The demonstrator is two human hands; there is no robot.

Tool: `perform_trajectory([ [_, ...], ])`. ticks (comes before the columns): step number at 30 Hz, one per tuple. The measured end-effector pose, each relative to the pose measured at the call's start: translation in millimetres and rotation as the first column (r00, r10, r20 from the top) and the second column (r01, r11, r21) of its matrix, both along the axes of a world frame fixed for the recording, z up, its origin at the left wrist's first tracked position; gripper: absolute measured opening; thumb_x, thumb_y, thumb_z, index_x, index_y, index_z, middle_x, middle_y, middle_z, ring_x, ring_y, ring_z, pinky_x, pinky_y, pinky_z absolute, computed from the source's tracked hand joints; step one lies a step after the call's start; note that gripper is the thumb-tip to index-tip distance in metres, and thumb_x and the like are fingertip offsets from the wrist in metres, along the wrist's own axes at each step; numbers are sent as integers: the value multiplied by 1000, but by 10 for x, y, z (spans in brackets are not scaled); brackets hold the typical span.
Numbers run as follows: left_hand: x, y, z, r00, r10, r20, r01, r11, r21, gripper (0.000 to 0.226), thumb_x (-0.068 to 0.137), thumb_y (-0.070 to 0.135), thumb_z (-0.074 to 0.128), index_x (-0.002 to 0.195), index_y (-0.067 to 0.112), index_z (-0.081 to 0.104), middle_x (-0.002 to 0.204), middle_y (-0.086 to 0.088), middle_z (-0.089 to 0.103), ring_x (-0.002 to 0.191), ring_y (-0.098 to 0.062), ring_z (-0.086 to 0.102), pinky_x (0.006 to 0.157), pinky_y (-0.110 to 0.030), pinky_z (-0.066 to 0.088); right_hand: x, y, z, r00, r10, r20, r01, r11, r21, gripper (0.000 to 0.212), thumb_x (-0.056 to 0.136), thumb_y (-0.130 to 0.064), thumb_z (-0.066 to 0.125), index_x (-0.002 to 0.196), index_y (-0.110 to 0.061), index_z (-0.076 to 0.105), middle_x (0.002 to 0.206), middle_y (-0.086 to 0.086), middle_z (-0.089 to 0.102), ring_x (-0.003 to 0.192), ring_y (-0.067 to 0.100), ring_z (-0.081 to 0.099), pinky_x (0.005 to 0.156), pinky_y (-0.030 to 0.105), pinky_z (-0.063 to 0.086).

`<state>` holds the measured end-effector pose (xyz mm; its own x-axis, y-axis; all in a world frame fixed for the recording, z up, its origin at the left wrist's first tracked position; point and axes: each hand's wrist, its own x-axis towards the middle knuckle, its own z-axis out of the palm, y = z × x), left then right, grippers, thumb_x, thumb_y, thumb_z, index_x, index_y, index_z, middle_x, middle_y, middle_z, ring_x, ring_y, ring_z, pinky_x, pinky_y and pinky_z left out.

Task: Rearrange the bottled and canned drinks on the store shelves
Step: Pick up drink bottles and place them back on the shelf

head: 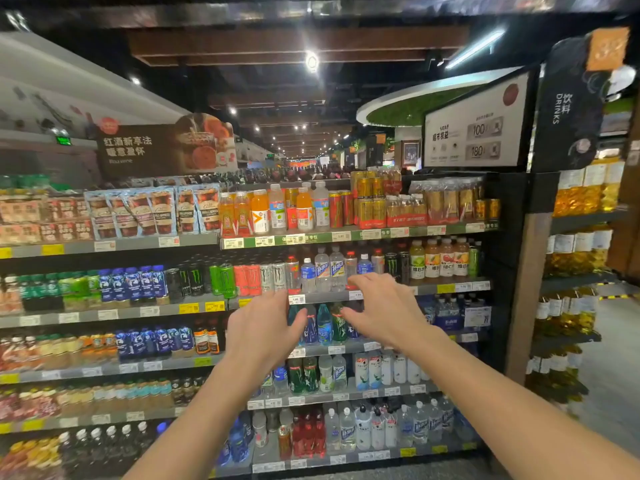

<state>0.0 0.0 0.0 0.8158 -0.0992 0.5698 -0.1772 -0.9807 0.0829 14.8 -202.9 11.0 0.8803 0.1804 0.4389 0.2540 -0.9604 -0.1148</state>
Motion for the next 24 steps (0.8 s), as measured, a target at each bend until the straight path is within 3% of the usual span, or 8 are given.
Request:
perform_trajectory([
  [4,460,-22,-33,999,22,23,-22,1000,-1,35,97,58,44,90,25,52,87,8,61,81,-16,60,63,-31,48,447,10,-34,1000,22,2,-22,1000,23,58,93,-52,56,144,-25,47,136,-5,59,126,21,51,104,41,42],
  [11,1356,-77,-24,998,57,16,-57,998,-2,39,97,59,44,95,23,58,94,8,65,84,-16,63,62,-30,41,1434,13,-25,998,62,-18,-61,997,37,61,94,-51,55,148,-24,44,143,-2,55,133,23,47,104,42,41],
  [24,2846,-31,-131,997,58,-40,-62,992,-111,38,96,59,47,92,24,59,91,7,65,84,-20,63,66,-32,44,2920,27,-61,994,93,-59,-91,995,41,61,94,-51,57,145,-20,48,140,2,59,130,25,51,103,42,43],
])
